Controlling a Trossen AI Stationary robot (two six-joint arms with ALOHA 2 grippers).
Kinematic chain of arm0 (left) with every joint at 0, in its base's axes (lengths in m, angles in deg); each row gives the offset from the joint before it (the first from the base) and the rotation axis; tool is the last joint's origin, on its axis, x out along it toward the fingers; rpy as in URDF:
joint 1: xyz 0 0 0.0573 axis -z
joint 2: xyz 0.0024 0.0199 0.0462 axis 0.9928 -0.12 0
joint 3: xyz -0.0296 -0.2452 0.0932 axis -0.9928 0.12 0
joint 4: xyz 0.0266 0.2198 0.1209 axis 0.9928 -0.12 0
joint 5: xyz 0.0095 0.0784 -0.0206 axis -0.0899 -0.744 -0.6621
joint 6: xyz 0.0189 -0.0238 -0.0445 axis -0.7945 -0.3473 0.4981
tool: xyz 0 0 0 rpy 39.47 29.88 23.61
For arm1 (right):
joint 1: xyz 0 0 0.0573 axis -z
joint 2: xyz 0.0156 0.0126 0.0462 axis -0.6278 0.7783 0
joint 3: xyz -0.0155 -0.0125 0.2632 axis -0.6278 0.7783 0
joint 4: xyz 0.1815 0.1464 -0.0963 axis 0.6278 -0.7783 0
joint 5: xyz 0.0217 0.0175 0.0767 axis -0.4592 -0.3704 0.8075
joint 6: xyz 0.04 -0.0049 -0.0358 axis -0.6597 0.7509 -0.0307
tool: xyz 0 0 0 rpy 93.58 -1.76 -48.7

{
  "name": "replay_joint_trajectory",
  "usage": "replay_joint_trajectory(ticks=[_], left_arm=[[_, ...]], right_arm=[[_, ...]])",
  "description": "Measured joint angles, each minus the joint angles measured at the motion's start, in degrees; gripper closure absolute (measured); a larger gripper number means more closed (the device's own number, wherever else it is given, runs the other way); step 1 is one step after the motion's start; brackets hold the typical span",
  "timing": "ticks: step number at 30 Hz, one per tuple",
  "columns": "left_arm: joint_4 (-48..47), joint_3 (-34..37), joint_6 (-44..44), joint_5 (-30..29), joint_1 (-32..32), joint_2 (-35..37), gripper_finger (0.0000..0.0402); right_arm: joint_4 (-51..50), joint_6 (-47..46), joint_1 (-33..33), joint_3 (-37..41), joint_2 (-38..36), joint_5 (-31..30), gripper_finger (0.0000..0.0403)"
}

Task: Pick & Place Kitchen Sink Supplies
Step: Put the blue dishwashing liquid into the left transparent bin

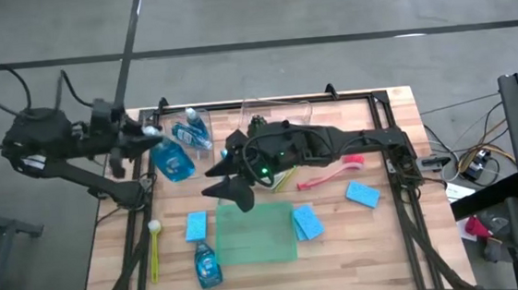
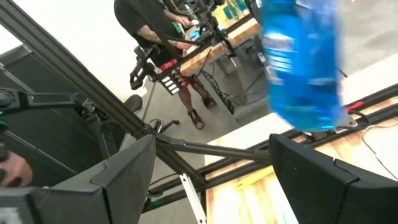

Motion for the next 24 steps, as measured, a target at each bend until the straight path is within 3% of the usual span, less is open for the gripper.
replay_joint_trajectory(ticks=[6, 10, 19, 24], left_arm=[[-7.63, 2.94, 5.74, -15.69, -0.07, -1.23, 0.0273], [-7.67, 7.30, 10.39, -23.37, -0.04, -1.25, 0.0263], [-7.84, 19.91, 24.35, -37.32, -0.03, -1.38, 0.0274], [-7.73, 28.15, 32.97, -42.54, 0.00, -2.13, 0.0260]], right_arm=[[0.92, 1.48, 0.08, 0.00, -2.09, -0.05, 0.0108], [0.99, 4.90, 0.34, 0.02, -5.48, 0.26, 0.0112], [0.30, 16.48, 0.33, 0.00, -16.02, 1.68, 0.0115], [-2.23, 22.89, 0.70, 0.00, -20.62, 1.12, 0.0117]])
